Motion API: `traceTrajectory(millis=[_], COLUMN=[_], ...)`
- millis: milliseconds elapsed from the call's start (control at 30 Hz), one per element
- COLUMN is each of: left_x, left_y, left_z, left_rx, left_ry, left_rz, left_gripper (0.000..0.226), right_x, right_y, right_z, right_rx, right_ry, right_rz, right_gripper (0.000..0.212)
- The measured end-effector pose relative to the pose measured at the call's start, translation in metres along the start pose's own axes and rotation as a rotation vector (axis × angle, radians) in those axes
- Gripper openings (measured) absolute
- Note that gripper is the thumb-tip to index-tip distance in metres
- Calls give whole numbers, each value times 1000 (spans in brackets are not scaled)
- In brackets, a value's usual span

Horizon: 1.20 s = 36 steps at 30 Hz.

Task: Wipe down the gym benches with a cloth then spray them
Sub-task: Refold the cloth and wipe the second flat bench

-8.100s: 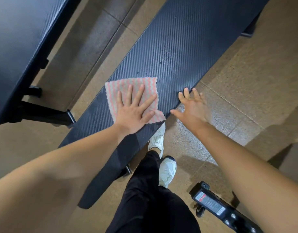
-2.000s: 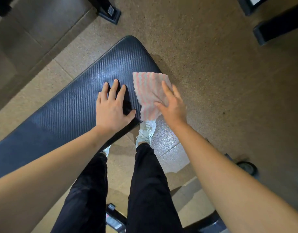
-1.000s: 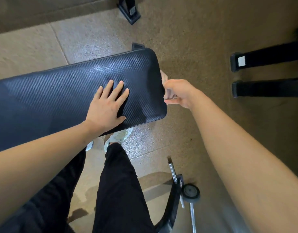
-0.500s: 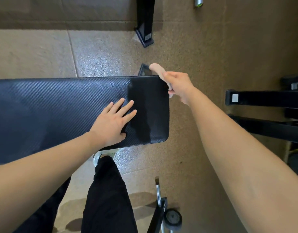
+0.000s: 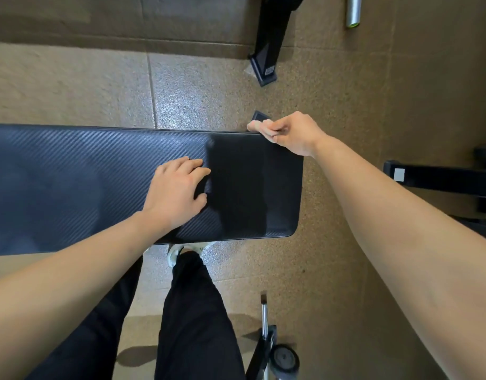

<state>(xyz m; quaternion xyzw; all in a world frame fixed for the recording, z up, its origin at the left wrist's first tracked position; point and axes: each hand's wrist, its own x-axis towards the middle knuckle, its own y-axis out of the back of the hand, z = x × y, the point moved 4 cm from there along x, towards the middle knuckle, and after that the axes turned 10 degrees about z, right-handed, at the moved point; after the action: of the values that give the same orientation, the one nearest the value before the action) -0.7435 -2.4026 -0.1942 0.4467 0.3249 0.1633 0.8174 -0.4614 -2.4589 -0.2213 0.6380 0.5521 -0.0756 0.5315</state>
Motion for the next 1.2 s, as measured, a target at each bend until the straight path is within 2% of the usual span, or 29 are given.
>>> traceTrajectory(millis=[133, 367, 500, 600, 767, 1000, 1200], left_x=[-19, -48, -60, -67, -85, -94, -93], left_y=[12, 32, 45, 54, 52, 40, 31], left_z=[-36, -102, -150, -185, -232, -244, -249], left_rx=[23, 82, 123, 122, 19, -27, 11], left_ry=[144, 291, 424, 557, 733, 681, 644], left_rz=[52, 99, 82, 71, -32, 11, -15], left_gripper=[60, 71, 85, 100, 115, 119, 126], right_x=[-2, -4, -2, -2, 7, 20, 32], right_y=[-15, -55, -81, -99, -133, -171, -193], right_z=[-41, -103, -132, -163, -210, -256, -290], right_rx=[-187, -192, -95, -126, -114, -93, -116], right_ry=[90, 112, 95, 138, 167, 221, 289], right_rz=[-30, -40, -79, -82, -95, -149, -206], right_gripper=[28, 33, 39, 38, 35, 42, 44])
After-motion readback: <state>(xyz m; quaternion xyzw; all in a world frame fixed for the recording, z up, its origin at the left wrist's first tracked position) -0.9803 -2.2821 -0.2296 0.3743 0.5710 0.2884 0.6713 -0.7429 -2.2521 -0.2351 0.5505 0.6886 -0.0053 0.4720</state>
